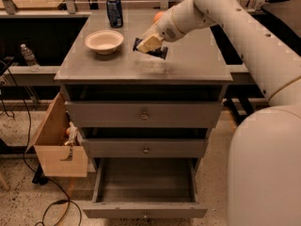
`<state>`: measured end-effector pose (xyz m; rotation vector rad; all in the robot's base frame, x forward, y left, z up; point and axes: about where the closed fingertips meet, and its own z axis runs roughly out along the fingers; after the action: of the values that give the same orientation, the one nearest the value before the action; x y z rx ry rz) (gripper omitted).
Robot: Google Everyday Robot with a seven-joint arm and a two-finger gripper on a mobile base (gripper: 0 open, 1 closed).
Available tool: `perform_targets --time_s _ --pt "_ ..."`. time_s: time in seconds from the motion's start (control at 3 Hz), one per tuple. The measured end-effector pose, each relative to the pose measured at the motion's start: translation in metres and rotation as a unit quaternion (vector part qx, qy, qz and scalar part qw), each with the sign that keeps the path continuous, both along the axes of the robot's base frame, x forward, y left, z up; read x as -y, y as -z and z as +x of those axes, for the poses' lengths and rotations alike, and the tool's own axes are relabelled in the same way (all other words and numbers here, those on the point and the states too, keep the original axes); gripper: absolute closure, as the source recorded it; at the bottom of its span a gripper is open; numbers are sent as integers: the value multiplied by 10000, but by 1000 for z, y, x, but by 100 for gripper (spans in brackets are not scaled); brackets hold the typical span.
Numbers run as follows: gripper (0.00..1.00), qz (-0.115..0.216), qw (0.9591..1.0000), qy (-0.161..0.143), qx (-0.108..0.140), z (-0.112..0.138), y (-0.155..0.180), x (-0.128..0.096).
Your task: Place rxbar blueberry into bottom drawer
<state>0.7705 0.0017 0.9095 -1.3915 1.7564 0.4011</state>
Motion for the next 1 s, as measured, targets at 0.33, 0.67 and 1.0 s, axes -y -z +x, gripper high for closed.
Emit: perform_targets --time_s 0.33,0.67,1.0 --pt "100 -231 9996 -150 -44 -23 -10 -6" --pt "100 -351 9973 -390 -514 -63 -1 -7" --pt "100 -369 9972 -392 -527 -64 0 -8"
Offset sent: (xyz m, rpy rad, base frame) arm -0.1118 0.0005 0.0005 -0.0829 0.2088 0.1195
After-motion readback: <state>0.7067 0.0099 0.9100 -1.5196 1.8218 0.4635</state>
